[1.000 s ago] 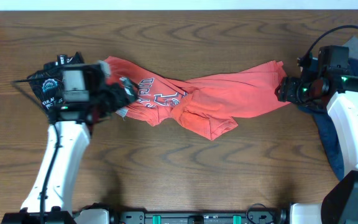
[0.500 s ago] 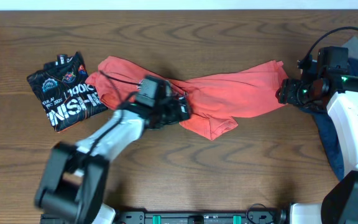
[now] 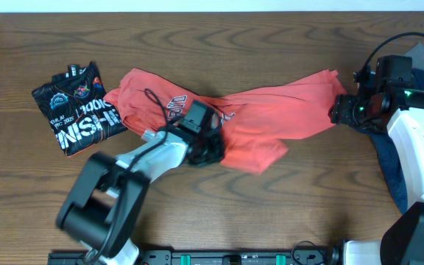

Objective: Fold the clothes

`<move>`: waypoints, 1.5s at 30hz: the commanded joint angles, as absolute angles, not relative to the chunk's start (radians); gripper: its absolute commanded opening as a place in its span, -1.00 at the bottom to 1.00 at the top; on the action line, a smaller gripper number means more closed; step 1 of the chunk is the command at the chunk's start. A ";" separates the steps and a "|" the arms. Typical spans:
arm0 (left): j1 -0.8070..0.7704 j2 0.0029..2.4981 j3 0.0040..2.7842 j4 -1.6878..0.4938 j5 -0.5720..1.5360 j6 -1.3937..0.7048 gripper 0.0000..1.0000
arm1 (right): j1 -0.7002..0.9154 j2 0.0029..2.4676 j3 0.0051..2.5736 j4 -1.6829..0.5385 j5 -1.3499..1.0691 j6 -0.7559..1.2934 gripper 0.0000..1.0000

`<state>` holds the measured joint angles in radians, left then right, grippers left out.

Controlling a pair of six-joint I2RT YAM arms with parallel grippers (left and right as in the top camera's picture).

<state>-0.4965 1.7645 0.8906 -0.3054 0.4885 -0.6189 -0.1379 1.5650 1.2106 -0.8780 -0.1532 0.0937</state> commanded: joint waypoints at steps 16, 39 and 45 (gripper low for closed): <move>0.010 1.040 0.980 -0.991 0.426 -0.237 -0.88 | -0.049 1.590 1.179 -1.056 -0.387 0.081 0.43; 0.010 1.099 0.970 -1.058 0.425 -0.236 -0.88 | 0.416 1.590 0.815 -0.667 -0.400 0.235 0.08; 0.010 1.099 0.970 -1.063 0.426 -0.236 -0.88 | 0.437 1.590 0.760 -0.566 -0.389 0.258 0.08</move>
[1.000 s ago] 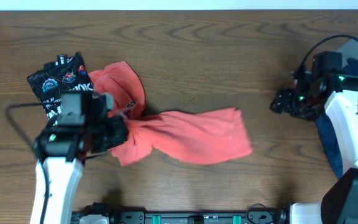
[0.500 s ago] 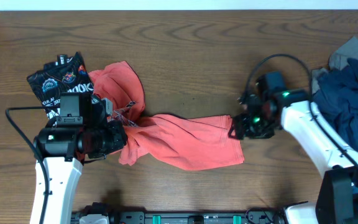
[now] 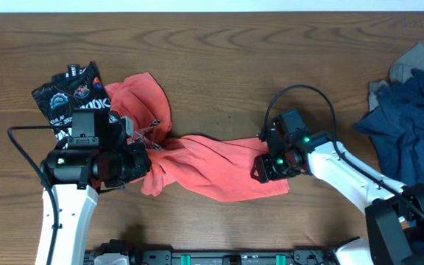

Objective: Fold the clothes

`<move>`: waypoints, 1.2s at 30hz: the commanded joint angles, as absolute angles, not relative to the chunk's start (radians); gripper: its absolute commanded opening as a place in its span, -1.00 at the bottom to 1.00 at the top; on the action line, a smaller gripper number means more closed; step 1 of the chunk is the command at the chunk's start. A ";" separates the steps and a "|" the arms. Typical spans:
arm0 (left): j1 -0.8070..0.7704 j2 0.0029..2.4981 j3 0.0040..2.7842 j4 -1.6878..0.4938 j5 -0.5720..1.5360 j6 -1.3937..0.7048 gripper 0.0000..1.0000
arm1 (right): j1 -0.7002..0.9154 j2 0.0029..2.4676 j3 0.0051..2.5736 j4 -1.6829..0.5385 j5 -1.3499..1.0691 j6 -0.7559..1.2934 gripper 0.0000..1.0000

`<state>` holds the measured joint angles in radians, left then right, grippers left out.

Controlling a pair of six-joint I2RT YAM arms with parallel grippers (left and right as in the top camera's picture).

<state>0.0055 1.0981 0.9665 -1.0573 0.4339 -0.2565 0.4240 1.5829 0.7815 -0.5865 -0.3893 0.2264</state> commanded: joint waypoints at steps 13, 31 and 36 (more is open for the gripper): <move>0.010 1.099 0.970 -1.063 0.425 -0.236 -0.88 | 0.440 1.590 0.731 -0.470 -0.389 0.287 -0.98; 0.010 1.099 0.970 -1.065 0.425 -0.236 -0.88 | 0.169 1.563 1.170 -0.299 -0.289 0.418 0.39; 0.010 1.102 0.970 -1.061 0.425 -0.236 -0.88 | 0.194 1.574 1.143 -0.590 -0.234 0.320 0.49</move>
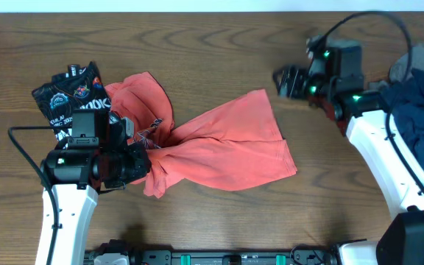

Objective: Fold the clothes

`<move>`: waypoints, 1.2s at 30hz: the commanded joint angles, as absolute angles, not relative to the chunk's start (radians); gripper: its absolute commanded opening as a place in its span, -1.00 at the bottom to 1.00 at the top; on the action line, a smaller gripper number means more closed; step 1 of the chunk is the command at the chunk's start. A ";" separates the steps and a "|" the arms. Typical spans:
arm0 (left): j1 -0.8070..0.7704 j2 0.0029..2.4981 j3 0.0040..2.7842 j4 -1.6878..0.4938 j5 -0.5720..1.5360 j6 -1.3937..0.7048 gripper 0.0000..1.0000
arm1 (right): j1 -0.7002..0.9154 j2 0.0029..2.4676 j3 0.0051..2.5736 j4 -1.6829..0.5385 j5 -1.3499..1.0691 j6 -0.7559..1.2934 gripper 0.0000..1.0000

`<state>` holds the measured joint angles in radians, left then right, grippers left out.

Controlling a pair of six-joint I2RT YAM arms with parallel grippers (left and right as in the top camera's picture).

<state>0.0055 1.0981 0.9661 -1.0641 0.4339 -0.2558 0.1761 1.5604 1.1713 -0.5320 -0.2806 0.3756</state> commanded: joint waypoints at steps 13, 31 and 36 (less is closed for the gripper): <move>0.010 1.104 0.970 -1.061 0.425 -0.236 -0.88 | 0.251 1.579 0.843 -0.672 -0.374 0.434 0.24; 0.010 1.104 0.970 -1.058 0.425 -0.236 -0.88 | 0.257 1.624 0.722 -0.382 -0.363 0.483 -0.03; 0.010 1.104 0.970 -1.058 0.425 -0.236 -0.88 | 0.257 1.624 0.722 -0.369 -0.326 0.493 -0.53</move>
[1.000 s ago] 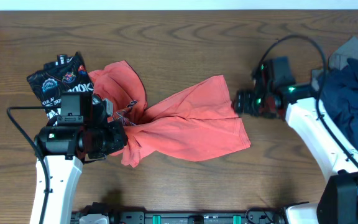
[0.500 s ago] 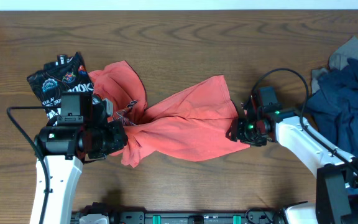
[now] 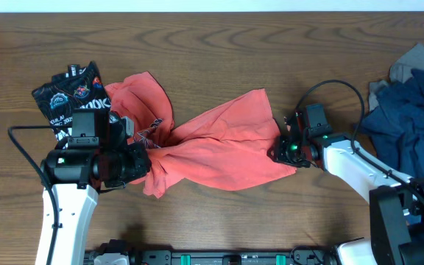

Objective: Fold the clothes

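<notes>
A red shirt (image 3: 212,151) lies crumpled across the middle of the table, bunched at its left and spread wider to the right. My left gripper (image 3: 144,163) sits at the bunched left part, with cloth gathered against it; its fingers are hidden by its body. My right gripper (image 3: 280,153) is low at the shirt's right edge, touching the hem; whether its fingers hold cloth cannot be made out.
A folded black printed shirt (image 3: 76,99) lies at the far left, just behind the left arm. A heap of dark blue clothes (image 3: 407,118) with a grey piece fills the right edge of the table.
My right gripper has come down from the back of the table, clear of the shirt, to the shirt's right edge. The left arm and the shirt have kept their places.
First the red shirt was stretched wide, my left gripper at its middle and my right at its far right end. Then the right end lay pulled in toward the front. Then the right side was spread toward the back and my right gripper was off it; now it is at the right hem.
</notes>
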`<move>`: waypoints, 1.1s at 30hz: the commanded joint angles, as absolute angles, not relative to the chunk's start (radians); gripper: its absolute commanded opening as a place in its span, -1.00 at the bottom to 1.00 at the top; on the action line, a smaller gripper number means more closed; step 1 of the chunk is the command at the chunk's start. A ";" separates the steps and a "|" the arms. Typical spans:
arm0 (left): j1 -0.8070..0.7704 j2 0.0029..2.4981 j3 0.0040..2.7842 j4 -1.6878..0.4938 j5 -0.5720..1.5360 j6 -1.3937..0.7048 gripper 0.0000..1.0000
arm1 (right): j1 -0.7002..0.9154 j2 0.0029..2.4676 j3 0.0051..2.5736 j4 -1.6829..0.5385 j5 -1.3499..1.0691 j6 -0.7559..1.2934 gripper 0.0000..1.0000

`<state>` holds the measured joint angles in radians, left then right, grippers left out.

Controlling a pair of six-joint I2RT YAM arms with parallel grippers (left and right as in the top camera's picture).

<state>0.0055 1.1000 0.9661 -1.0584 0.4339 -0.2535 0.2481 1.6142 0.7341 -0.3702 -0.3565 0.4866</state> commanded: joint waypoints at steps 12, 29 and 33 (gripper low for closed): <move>0.010 1.104 0.970 -1.058 0.389 -0.236 -0.88 | 0.198 1.582 0.805 -0.389 -0.307 0.453 -0.98; 0.010 1.104 0.970 -1.084 0.369 -0.236 -0.85 | -0.120 1.415 1.425 -1.031 -0.018 0.251 -0.98; 0.010 1.104 0.970 -1.160 0.370 -0.237 -0.80 | -0.134 1.419 1.420 -1.097 0.064 0.250 -0.98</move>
<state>0.0048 1.1000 0.9653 -1.1229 0.3923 -0.2497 -0.1085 1.4136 1.4147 -1.0828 -0.0650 0.2871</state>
